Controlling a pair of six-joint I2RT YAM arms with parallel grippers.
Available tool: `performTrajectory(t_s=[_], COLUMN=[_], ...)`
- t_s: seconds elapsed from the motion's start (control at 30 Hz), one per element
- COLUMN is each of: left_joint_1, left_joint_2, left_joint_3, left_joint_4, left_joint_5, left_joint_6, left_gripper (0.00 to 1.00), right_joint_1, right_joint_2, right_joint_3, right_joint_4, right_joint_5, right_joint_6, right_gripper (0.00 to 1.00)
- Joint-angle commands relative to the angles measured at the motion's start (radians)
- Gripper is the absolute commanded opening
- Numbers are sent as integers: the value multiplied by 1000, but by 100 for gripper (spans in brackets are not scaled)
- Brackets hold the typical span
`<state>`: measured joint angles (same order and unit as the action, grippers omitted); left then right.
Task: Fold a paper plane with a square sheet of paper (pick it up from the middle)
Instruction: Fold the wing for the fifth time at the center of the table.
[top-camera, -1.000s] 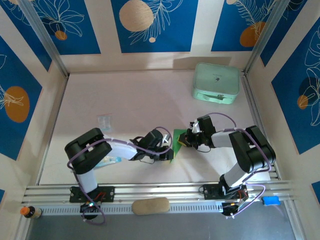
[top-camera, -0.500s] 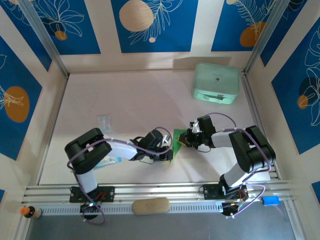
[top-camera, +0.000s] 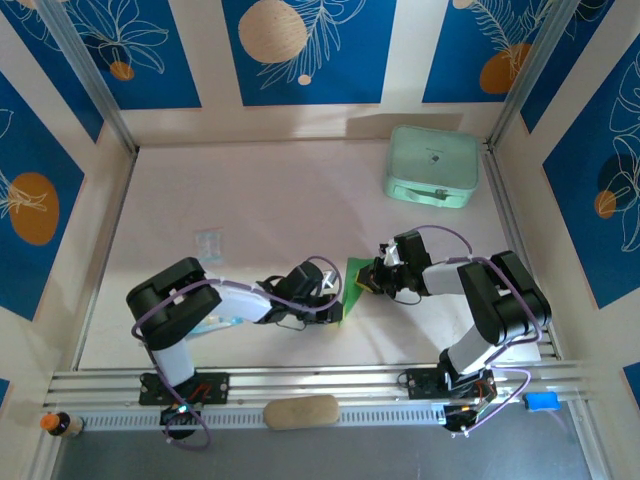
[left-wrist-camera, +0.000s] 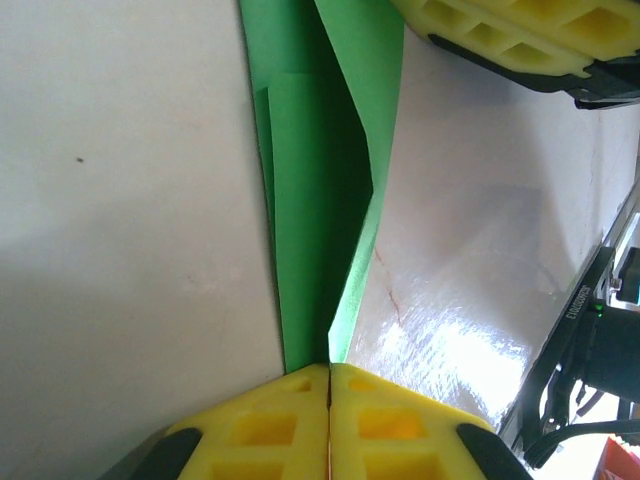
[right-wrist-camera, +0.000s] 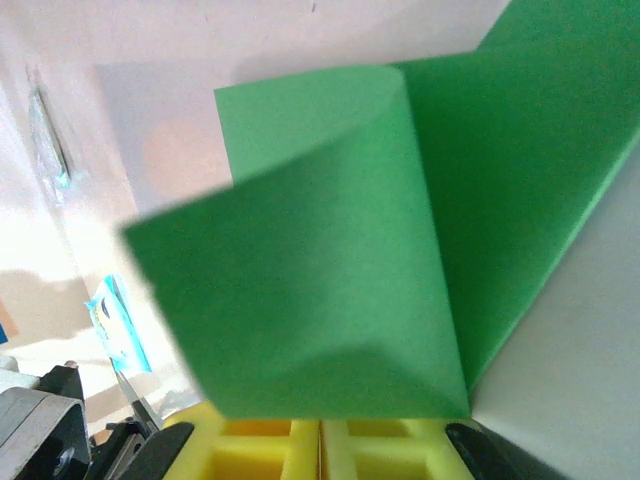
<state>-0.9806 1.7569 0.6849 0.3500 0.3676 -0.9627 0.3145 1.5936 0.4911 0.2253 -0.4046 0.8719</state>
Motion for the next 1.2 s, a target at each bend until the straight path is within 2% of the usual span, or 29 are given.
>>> performTrajectory(t_s=[0.0,0.17,0.27,0.47,0.6,0.83,1.0,1.17], left_joint_1=[-24,-26,-27,-33,-34,-34,-30,-14], left_joint_2=[32,23,11,-3,-25,-109,-168,-118], left_joint_3=[-58,-68,-79,-113,-127,-112,-49,71], left_joint_4=[-189,-189,-195,-165,-143,-153,-210,-202], left_joint_5=[25,27,18,21,19,-3,-60,-7], left_joint_6=[-2,-5,-7,-21,-24,-18,18,67], left_gripper=[6,6,17,9,9,16,12,8], right_joint_1=[2,0,0,1,0,1,2,2], right_joint_2=[42,42,43,39,38,38,36,38], right_joint_3=[-14,-15,-13,-13,-13,-15,-14,-16], right_joint_4=[-76,-77,-80,-86,-85,-81,-78,-73], right_joint_5=[67,70,72,75,74,67,63,60], right_joint_6=[5,5,3,3,5,8,9,10], right_gripper=[8,8,8,8,8,8,8,8])
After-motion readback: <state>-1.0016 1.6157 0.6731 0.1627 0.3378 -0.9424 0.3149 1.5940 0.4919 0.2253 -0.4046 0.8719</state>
